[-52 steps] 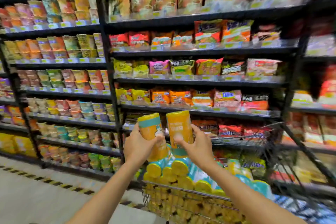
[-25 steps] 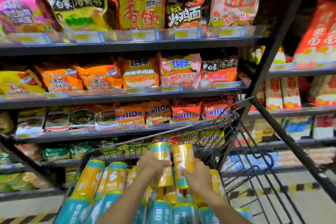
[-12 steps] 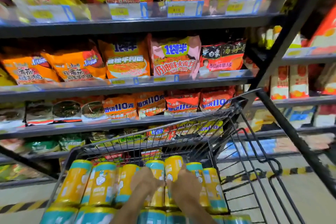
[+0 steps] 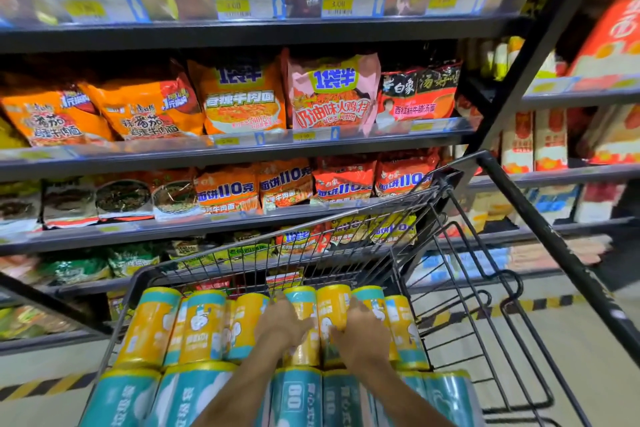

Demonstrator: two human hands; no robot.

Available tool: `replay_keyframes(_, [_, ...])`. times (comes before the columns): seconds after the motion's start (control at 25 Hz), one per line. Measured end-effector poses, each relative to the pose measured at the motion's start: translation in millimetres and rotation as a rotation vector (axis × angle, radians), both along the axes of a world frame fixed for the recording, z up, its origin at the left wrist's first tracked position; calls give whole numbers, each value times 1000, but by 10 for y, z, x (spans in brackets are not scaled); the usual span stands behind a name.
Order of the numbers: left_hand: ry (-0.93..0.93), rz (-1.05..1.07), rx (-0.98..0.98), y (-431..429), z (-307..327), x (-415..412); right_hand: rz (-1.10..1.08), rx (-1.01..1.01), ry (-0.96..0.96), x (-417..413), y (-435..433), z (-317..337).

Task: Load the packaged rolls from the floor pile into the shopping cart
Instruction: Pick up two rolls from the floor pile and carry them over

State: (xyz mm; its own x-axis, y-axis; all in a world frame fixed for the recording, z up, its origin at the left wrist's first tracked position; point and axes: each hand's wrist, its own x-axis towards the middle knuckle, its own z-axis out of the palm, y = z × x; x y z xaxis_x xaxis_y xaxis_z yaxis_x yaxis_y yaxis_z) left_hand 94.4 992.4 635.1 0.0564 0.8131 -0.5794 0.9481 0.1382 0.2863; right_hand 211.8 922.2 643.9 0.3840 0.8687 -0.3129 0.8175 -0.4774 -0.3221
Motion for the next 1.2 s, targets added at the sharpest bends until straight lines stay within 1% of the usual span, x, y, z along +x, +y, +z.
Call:
replay_keyframes(0.16, [82,-147,183,4,132,-42,109,-46,-153,219,-3,142])
replay_keyframes(0.28, [122,-191,301,-13,304,-28,176,2,-213,341,41,276])
replay_keyframes(0.44, [183,-125,376,-185,598,23,299,86,-168,400,70,466])
replay_keyframes(0.56, [226,-30,431,-469,852,26,461,124,-165,429,2,620])
replay_keyframes(0.64, [247,23,510,-711,1016,-56,571,186,-160,365,-47,736])
replay_keyframes(0.76, [307,155,602,-1252,1330,-371,776,303,-158,46,-170,992])
replay_keyframes(0.96, [412,498,635,-2424,1730,-1238,1101,487,-59,-956,-657,1545])
replay_keyframes(1.12, [532,795,621,-3772,1810,-1855,1416,650,54,-1928,-1614,1801])
replay_keyframes(1.2, [590,937,614,-4530,1705,-2111,1562,672,109,-2377,-2233,1820])
